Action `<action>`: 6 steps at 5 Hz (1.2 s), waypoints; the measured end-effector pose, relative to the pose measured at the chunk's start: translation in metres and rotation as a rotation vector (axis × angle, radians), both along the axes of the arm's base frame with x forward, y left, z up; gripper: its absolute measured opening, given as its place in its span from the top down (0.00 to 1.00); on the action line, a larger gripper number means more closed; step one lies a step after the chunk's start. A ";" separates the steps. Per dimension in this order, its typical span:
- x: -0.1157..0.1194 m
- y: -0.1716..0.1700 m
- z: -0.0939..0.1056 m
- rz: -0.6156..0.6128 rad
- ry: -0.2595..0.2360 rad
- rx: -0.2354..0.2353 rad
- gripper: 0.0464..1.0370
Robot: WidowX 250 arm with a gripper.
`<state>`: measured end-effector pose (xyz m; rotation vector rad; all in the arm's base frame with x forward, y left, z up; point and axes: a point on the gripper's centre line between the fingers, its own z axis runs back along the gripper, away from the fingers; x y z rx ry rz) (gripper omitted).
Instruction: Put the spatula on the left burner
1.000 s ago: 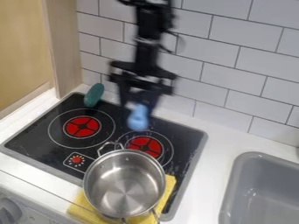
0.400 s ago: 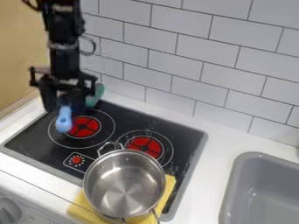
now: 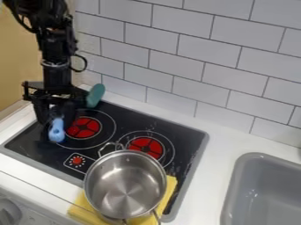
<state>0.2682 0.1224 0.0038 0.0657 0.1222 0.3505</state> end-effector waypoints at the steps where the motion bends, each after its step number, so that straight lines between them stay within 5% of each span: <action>1: -0.006 0.003 -0.001 0.032 -0.014 0.001 0.36; 2: -0.013 0.005 -0.002 0.071 0.000 -0.026 0.08; 3: -0.017 0.004 0.000 0.073 0.019 -0.044 0.03; 6: -0.013 -0.009 0.056 0.073 -0.059 -0.056 0.04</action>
